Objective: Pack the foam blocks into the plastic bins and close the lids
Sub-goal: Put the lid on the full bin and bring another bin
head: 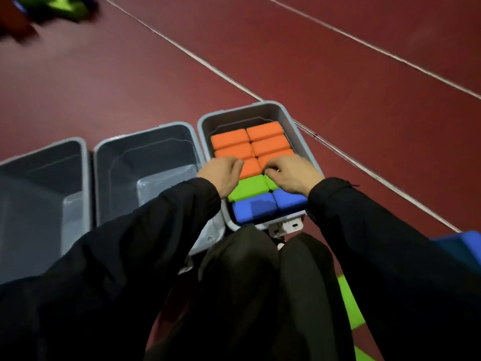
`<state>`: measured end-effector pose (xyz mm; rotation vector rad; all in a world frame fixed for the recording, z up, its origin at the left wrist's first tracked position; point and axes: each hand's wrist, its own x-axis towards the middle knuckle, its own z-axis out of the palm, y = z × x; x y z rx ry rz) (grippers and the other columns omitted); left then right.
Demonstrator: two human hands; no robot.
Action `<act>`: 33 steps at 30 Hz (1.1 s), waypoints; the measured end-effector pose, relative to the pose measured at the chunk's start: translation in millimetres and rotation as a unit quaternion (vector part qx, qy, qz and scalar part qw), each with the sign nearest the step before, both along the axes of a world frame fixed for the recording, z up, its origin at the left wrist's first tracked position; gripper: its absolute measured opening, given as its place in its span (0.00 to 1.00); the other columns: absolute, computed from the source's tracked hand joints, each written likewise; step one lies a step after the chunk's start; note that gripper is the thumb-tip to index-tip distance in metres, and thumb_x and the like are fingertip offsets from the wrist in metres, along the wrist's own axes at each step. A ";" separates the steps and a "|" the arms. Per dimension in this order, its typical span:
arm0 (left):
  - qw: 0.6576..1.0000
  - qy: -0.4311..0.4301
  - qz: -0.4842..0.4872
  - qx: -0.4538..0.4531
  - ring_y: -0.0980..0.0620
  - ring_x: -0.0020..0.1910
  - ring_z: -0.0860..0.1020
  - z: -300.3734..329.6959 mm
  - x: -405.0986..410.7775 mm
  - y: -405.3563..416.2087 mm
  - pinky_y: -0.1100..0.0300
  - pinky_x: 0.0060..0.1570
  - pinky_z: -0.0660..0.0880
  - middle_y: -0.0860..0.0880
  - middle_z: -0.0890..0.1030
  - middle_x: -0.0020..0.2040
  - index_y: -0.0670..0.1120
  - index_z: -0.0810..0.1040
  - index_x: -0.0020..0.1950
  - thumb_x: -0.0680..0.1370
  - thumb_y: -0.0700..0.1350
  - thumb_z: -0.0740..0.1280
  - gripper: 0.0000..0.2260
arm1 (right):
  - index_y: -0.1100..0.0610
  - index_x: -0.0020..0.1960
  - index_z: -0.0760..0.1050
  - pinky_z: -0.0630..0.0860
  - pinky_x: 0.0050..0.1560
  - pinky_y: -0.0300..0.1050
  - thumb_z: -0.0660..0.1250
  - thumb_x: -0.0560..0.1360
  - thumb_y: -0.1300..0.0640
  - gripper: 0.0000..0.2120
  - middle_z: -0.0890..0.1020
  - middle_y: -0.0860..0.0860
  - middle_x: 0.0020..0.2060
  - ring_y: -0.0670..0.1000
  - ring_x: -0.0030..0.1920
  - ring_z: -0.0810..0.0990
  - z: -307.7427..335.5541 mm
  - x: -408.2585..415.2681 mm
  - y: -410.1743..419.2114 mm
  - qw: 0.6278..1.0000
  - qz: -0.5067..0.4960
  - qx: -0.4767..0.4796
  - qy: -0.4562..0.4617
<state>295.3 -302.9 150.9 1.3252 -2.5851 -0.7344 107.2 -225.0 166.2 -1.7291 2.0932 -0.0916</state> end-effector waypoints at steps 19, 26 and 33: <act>0.951 0.119 0.285 -0.015 0.48 0.45 0.81 90.5 251.8 99.1 0.50 0.51 0.78 0.49 0.85 0.42 0.46 0.83 0.47 0.81 0.49 0.61 0.13 | 0.46 0.49 0.82 0.80 0.51 0.54 0.59 0.77 0.48 0.13 0.85 0.45 0.46 0.55 0.48 0.82 87.6 265.6 24.6 0.978 0.172 -0.084 -0.080; 0.866 0.215 0.450 0.036 0.51 0.45 0.84 40.1 417.8 154.0 0.51 0.52 0.80 0.51 0.86 0.43 0.47 0.83 0.45 0.76 0.51 0.63 0.12 | 0.50 0.54 0.83 0.78 0.54 0.51 0.61 0.80 0.51 0.12 0.86 0.47 0.51 0.53 0.51 0.81 56.2 392.4 36.2 0.964 0.228 -0.041 -0.131; 0.746 0.215 0.612 0.147 0.50 0.44 0.84 -91.7 535.9 255.8 0.52 0.53 0.81 0.50 0.85 0.42 0.52 0.81 0.40 0.75 0.50 0.64 0.08 | 0.48 0.53 0.83 0.78 0.57 0.50 0.64 0.77 0.51 0.10 0.85 0.46 0.48 0.52 0.52 0.82 -19.2 515.7 90.4 0.941 0.289 0.106 -0.143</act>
